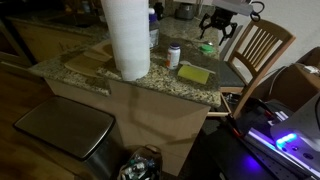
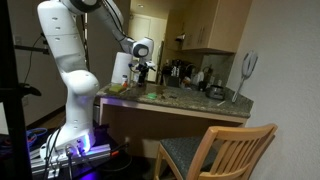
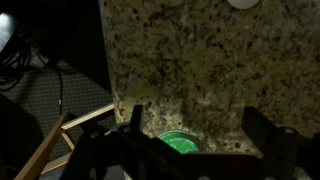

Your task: Move the green lid backwards

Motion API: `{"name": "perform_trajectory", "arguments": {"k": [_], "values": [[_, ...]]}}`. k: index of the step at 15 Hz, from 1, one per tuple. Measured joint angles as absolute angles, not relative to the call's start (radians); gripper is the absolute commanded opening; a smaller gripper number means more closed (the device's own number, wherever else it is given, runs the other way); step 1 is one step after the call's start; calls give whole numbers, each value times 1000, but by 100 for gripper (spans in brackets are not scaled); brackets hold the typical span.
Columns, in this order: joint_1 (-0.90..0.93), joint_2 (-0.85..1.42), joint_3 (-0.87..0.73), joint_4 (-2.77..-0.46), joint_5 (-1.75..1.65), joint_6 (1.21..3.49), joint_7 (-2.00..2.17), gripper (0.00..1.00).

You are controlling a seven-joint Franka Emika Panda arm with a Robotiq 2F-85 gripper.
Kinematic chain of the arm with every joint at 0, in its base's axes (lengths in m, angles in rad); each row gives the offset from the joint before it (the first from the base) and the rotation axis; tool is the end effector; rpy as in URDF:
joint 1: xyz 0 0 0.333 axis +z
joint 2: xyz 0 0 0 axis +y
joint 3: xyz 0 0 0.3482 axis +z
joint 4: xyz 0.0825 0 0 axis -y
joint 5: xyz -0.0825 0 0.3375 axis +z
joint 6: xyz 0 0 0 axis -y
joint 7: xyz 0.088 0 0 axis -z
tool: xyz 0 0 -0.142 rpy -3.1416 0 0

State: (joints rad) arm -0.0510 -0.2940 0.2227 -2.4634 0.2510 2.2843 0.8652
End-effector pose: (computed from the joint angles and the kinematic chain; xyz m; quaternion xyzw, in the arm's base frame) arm 0.4002 0.0847 0.4347 -0.9069 0.4123 -0.0158 0.0860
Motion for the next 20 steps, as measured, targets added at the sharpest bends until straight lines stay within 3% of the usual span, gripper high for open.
{"name": "perform_trajectory", "arguments": {"k": [6, 12, 20], "values": [[-38, -303, 201, -2464, 239, 2310, 930, 100], [-38, -272, 198, -2500, 212, 2552, 1136, 100], [-37, -273, 200, -2502, 120, 2534, 1299, 100]]}}
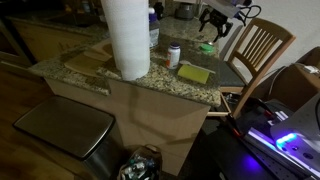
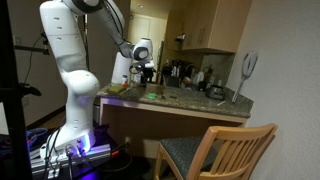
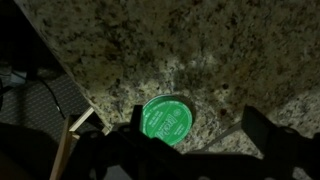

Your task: Move the green lid backwards

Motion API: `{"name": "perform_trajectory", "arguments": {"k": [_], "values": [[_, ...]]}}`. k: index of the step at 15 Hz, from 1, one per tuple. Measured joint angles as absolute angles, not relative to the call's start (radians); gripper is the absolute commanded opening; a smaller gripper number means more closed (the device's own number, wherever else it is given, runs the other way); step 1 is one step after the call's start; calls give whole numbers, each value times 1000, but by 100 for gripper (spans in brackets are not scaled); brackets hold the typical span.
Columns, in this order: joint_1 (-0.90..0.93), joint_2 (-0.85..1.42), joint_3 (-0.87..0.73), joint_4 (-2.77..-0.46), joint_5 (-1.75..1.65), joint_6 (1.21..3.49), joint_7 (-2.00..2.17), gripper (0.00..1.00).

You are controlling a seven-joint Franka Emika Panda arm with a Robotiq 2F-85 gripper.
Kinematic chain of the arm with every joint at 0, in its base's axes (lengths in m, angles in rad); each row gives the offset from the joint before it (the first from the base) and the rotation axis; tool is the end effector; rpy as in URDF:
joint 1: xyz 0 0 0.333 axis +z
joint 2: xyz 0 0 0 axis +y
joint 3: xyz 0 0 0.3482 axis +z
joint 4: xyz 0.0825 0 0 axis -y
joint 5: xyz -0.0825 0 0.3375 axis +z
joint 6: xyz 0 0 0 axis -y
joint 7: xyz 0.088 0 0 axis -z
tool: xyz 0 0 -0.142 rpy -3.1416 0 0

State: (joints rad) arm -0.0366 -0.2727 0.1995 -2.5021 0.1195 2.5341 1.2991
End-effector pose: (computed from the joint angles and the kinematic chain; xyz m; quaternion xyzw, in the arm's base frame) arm 0.4240 0.0733 0.4378 -0.8094 0.5676 -0.1023 0.1107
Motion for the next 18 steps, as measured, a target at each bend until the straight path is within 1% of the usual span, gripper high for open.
{"name": "perform_trajectory", "arguments": {"k": [3, 9, 15, 18], "values": [[-36, -274, 207, -2502, 85, 2525, 1440, 100], [-29, -274, 202, -2502, 83, 2522, 1461, 100], [-22, -283, 214, -2483, 38, 2377, 1766, 100], [-22, -284, 230, -2481, 17, 2375, 1902, 100]]}}
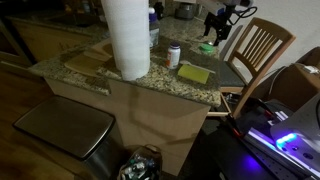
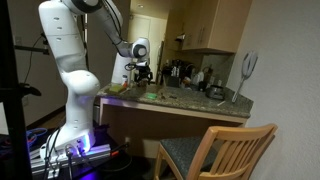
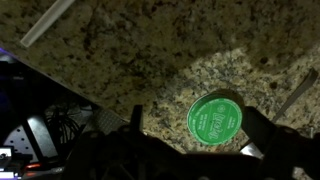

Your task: Move the green lid backwards

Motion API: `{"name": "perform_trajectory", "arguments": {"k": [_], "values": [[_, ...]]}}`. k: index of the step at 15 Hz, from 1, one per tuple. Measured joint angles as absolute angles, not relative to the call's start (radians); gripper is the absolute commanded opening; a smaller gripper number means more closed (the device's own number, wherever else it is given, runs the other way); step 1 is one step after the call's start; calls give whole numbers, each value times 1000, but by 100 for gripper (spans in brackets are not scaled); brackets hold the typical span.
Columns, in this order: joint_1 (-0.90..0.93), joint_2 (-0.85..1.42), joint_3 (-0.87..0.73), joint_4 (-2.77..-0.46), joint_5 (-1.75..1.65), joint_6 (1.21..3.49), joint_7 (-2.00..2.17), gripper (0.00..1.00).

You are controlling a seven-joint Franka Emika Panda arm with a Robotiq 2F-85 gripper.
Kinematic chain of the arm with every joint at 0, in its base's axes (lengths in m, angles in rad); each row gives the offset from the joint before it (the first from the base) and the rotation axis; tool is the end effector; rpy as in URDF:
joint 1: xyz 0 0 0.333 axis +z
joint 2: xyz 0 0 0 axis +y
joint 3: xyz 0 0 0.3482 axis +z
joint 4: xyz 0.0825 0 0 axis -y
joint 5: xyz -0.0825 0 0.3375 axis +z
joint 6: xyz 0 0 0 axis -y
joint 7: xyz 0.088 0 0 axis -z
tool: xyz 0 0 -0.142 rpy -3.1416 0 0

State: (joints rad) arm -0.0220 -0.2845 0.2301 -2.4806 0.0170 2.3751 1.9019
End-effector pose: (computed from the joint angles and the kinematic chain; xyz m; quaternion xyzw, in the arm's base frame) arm 0.4064 0.0891 0.4324 -0.6542 0.7510 -0.0649 0.0619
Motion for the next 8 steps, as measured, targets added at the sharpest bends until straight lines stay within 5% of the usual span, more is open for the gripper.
{"name": "perform_trajectory", "arguments": {"k": [8], "values": [[-70, -291, 331, -2439, -161, 2357, 2305, 100]]}}
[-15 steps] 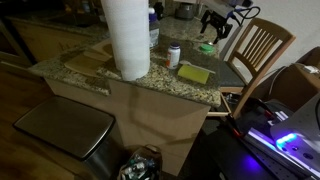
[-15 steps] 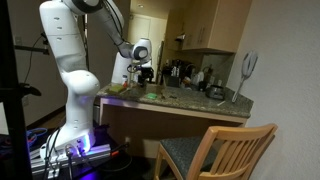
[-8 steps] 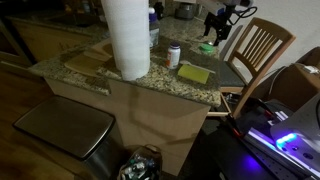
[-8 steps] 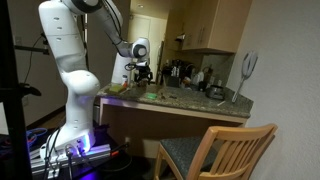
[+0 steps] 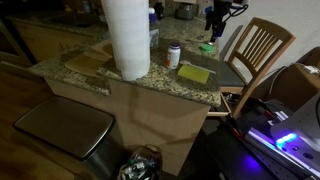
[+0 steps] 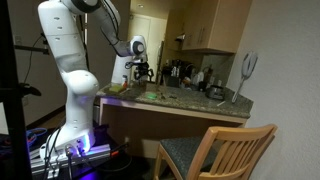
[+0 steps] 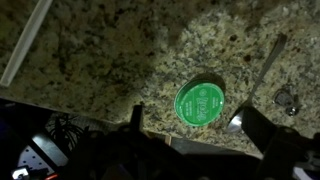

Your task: Move the green lid backwards

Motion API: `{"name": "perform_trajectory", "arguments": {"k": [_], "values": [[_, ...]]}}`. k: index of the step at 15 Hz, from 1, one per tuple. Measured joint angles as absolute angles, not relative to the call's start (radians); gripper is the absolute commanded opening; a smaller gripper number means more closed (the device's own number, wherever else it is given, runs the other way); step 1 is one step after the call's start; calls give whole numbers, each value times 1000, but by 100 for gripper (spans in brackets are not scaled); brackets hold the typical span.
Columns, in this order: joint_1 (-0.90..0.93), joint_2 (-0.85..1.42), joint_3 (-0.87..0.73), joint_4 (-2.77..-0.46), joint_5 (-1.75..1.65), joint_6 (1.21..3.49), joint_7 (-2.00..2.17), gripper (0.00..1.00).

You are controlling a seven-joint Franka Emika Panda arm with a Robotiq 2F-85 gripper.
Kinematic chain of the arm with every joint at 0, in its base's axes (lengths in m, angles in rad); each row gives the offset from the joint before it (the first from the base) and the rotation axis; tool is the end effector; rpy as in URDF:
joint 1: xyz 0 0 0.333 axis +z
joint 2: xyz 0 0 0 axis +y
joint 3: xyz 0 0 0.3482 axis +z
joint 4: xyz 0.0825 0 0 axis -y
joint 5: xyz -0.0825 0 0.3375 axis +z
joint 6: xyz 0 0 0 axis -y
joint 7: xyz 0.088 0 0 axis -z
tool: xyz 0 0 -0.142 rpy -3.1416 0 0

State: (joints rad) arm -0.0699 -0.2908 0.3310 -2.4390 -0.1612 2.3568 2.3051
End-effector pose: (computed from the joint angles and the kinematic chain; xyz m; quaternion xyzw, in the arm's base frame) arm 0.4104 0.1088 0.4486 -0.5576 0.8176 -0.1309 0.0584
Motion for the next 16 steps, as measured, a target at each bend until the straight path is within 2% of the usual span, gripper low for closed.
{"name": "perform_trajectory", "arguments": {"k": [3, 10, 16], "values": [[-59, -296, 352, -2388, -240, 2287, 2528, 100], [-32, -294, 299, -2381, -262, 2284, 2611, 100], [-158, -277, 173, -2379, -163, 2285, 2593, 100]]}}
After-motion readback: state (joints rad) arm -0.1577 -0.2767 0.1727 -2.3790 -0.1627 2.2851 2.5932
